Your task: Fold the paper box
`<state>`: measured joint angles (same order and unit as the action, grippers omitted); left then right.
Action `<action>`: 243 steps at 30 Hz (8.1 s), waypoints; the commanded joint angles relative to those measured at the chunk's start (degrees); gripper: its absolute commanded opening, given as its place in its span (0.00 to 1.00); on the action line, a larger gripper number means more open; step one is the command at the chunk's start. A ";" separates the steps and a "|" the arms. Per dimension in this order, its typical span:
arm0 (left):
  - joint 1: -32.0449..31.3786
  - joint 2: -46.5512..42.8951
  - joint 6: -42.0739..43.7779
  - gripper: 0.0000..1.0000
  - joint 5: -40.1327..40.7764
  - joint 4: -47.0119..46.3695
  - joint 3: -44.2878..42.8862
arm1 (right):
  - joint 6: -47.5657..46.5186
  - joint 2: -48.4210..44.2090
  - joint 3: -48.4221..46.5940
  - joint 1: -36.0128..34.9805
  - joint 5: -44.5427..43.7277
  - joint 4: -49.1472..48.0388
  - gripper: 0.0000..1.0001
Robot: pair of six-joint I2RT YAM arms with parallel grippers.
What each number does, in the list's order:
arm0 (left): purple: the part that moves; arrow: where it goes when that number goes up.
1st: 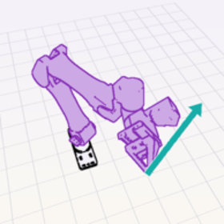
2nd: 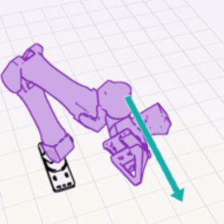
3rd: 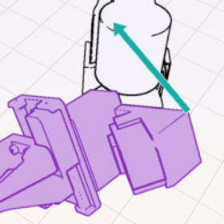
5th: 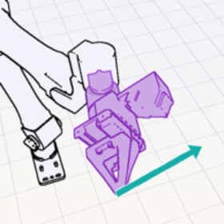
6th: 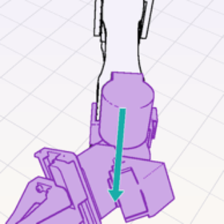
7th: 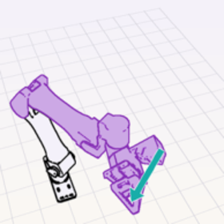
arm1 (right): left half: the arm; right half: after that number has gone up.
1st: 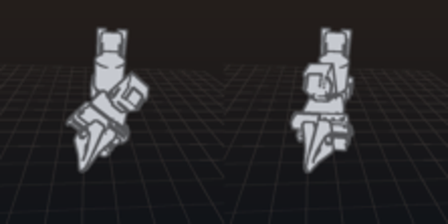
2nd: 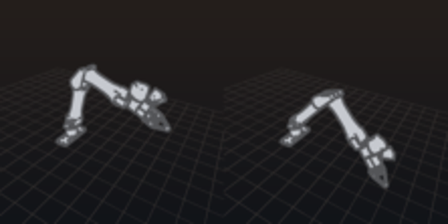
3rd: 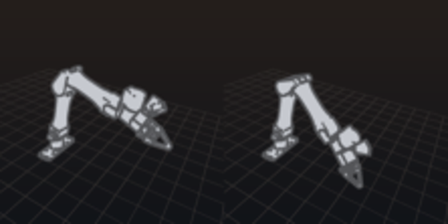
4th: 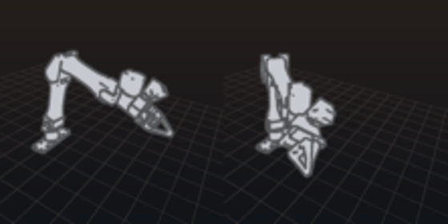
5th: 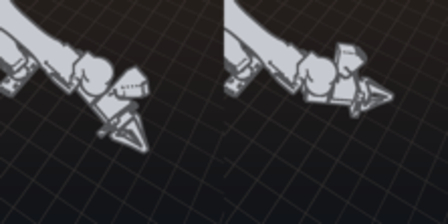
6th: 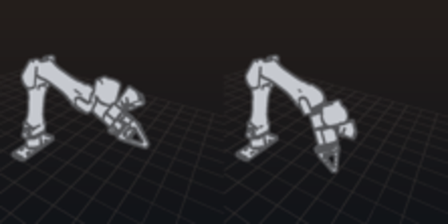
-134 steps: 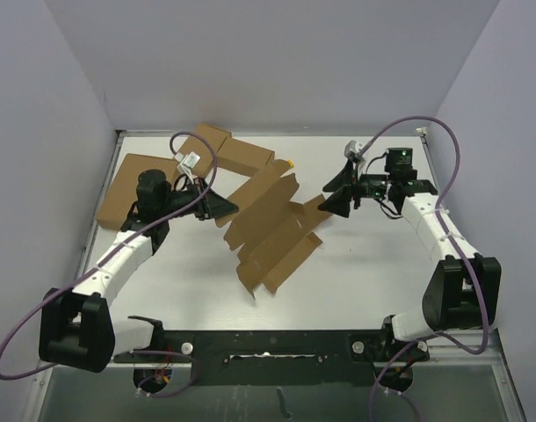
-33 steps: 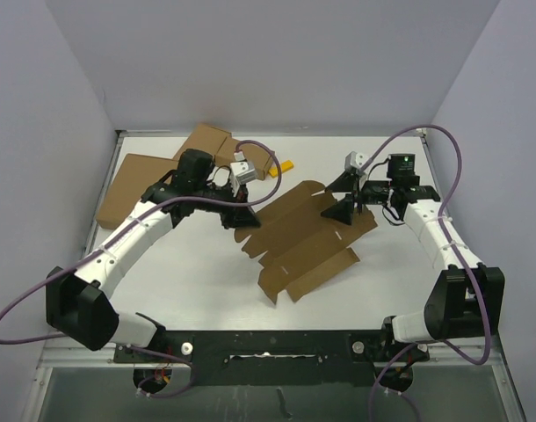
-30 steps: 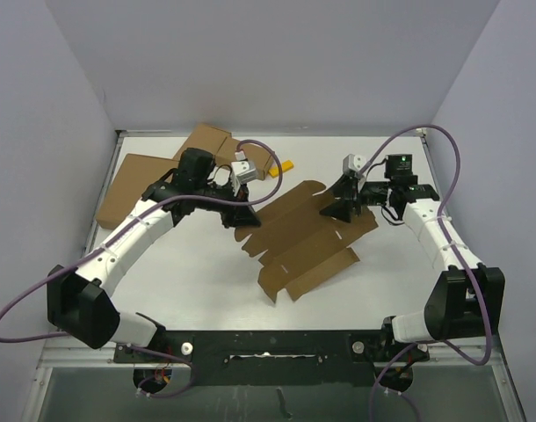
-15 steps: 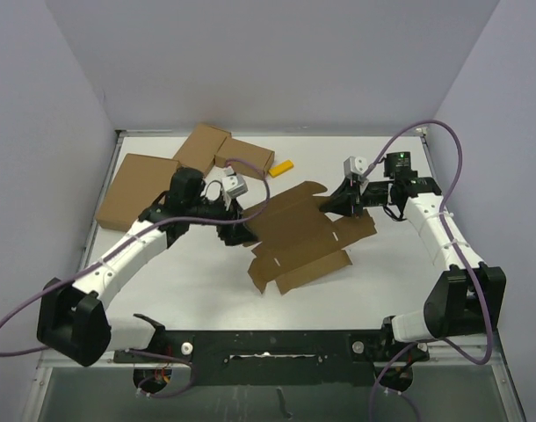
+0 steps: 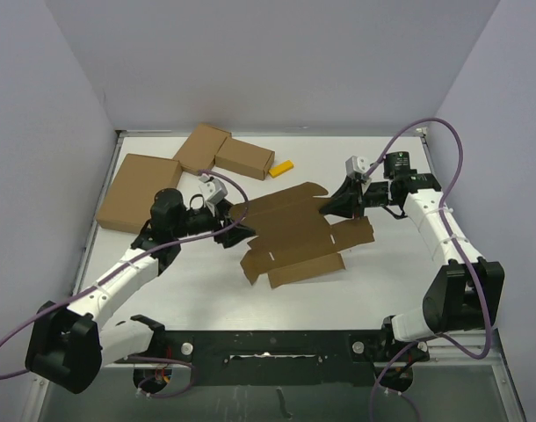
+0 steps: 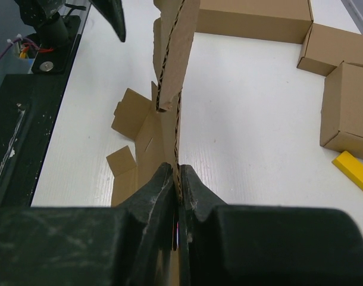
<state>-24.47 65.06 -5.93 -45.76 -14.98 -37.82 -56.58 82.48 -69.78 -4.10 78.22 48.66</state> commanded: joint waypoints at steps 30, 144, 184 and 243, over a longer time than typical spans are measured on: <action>2.63 -4.57 -8.01 0.00 8.03 -5.41 -0.59 | 17.52 -6.15 -0.29 1.43 -16.46 -13.09 0.80; 19.20 12.70 -21.02 0.00 -18.80 4.91 -15.61 | 34.61 -5.43 16.52 3.84 -16.16 -42.07 0.88; 15.24 15.41 -5.67 0.00 -16.35 17.42 -15.31 | 8.13 13.44 6.27 -1.36 -22.72 -21.39 0.80; 14.35 14.36 -7.66 0.00 -13.93 16.06 -14.72 | 24.80 11.40 7.17 -5.99 -27.54 -30.00 0.00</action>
<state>-9.93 80.27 -14.83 -61.32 -0.03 -50.89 -38.96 97.23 -64.93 -8.21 53.21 29.61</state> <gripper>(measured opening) 0.016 0.039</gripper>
